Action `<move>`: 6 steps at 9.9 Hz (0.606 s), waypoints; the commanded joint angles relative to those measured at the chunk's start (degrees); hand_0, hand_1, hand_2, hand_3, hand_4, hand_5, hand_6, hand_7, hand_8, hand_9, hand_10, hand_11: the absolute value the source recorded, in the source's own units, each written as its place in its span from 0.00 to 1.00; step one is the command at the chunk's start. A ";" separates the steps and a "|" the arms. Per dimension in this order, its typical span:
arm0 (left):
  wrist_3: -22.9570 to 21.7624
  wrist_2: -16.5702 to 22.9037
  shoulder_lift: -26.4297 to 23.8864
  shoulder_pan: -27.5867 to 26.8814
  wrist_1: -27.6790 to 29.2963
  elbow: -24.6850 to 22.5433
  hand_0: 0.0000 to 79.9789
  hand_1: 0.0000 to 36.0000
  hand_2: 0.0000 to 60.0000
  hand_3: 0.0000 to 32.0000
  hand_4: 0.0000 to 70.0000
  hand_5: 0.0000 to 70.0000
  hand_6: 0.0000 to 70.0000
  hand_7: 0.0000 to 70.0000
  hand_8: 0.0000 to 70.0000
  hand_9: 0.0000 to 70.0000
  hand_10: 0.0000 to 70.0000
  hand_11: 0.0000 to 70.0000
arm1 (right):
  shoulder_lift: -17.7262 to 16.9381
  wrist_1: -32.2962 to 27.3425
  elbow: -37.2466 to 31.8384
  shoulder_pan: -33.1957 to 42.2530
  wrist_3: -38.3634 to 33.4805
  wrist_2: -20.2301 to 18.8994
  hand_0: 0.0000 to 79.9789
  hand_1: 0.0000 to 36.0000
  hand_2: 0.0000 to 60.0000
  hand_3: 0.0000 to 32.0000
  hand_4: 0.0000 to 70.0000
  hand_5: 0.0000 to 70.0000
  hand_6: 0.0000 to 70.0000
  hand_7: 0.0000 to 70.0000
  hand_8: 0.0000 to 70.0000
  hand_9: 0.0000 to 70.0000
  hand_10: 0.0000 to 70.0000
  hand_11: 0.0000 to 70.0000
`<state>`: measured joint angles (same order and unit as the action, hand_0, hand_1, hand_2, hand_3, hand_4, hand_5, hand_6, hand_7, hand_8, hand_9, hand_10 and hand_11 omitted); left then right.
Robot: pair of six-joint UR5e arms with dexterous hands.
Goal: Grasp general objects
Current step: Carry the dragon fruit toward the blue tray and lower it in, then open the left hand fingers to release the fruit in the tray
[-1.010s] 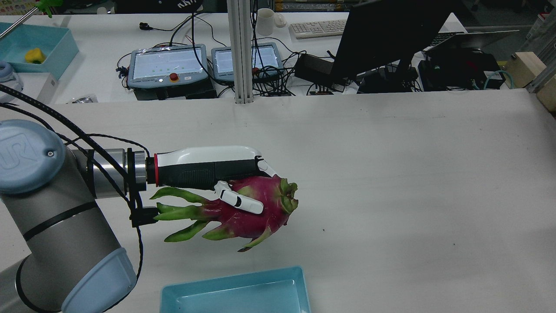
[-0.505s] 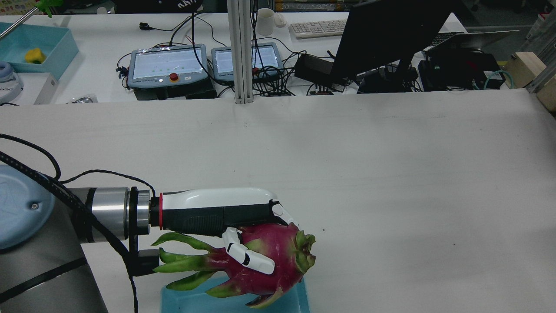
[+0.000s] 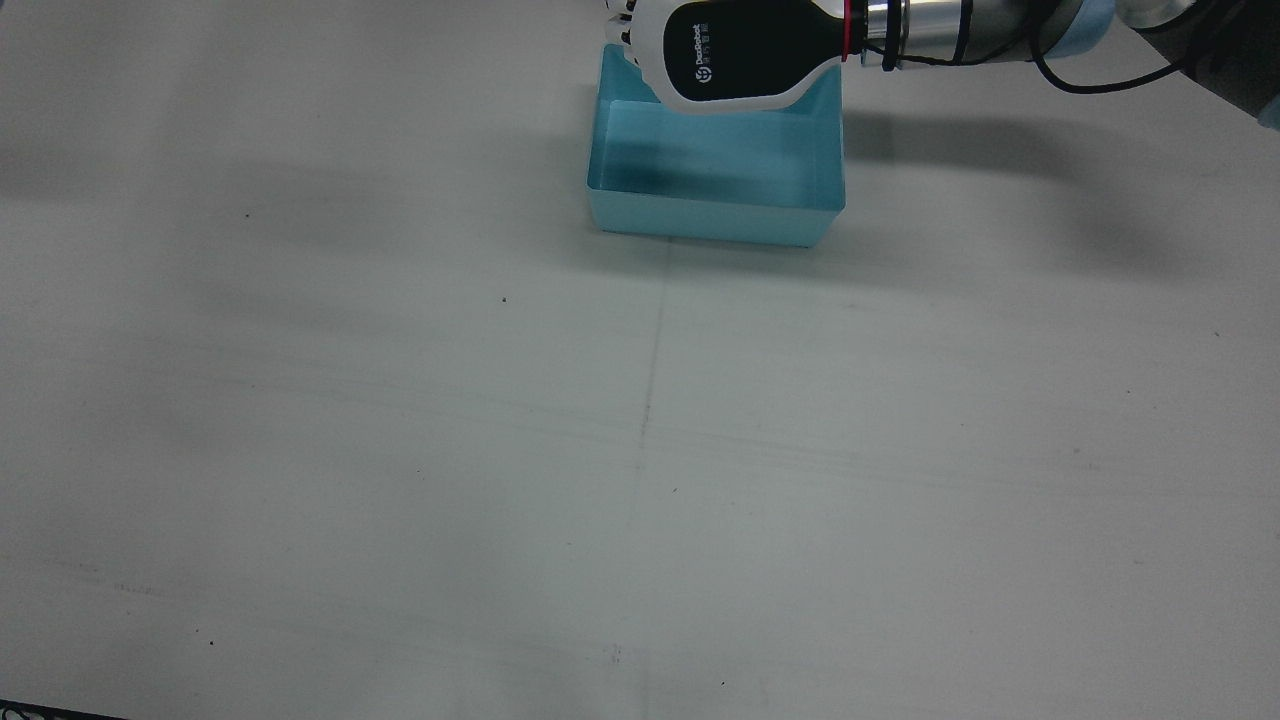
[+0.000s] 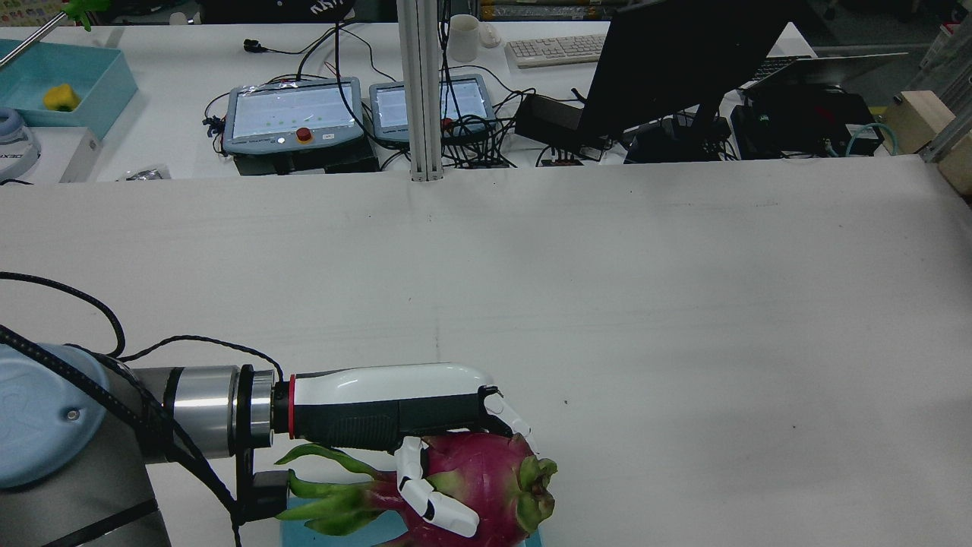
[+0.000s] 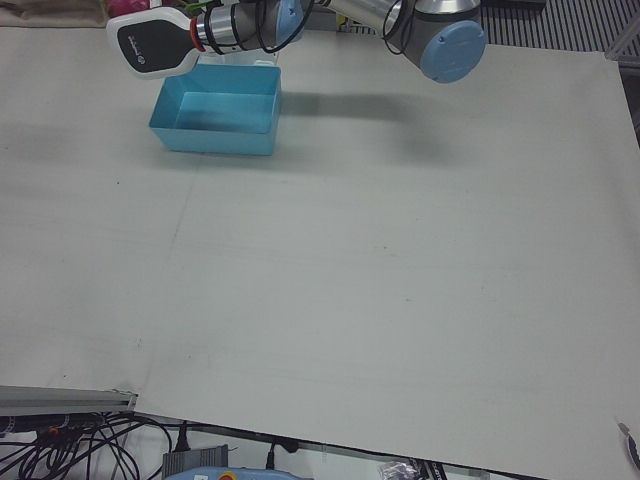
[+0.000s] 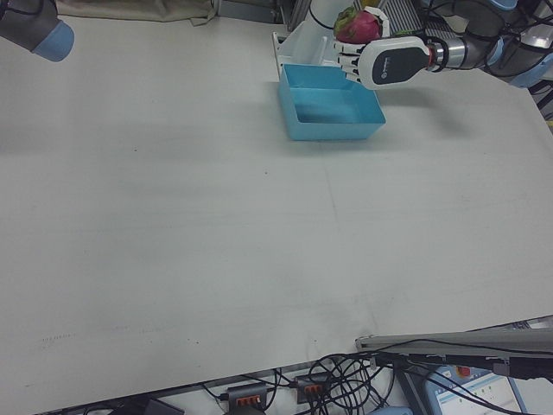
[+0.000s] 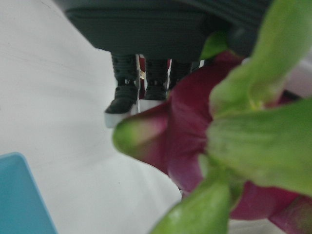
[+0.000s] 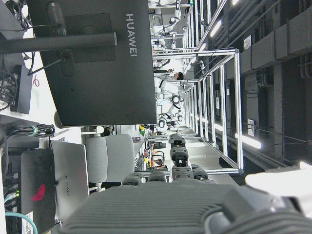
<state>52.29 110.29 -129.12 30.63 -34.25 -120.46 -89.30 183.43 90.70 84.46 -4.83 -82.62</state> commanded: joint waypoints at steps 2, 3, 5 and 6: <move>-0.35 -0.16 7.65 -0.13 8.24 0.31 0.60 0.38 0.00 0.00 0.00 0.00 0.00 0.00 0.00 0.00 0.00 0.00 | 0.00 0.00 0.00 0.00 0.00 0.00 0.00 0.00 0.00 0.00 0.00 0.00 0.00 0.00 0.00 0.00 0.00 0.00; -0.35 -0.08 8.09 -0.13 8.24 0.13 0.60 0.38 0.00 0.00 0.00 0.00 0.00 0.00 0.00 0.00 0.00 0.00 | 0.00 0.00 0.00 0.00 0.00 0.00 0.00 0.00 0.00 0.00 0.00 0.00 0.00 0.00 0.00 0.00 0.00 0.00; -0.35 -0.08 8.44 -0.13 8.42 -0.04 0.60 0.37 0.00 0.00 0.00 0.00 0.00 0.00 0.00 0.00 0.00 0.00 | 0.00 0.00 -0.08 0.00 0.00 0.00 0.00 0.00 0.00 0.00 0.00 0.00 0.00 0.00 0.00 0.00 0.00 0.00; -0.35 -0.16 8.44 -0.13 8.42 -0.04 0.60 0.37 0.00 0.00 0.00 0.00 0.00 0.00 0.00 0.00 0.00 0.00 | 0.00 0.00 0.00 0.00 0.00 0.00 0.00 0.00 0.00 0.00 0.00 0.00 0.00 0.00 0.00 0.00 0.00 0.00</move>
<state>51.96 110.20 -121.08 30.50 -26.09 -120.40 -89.30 183.43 90.68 84.46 -4.83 -82.62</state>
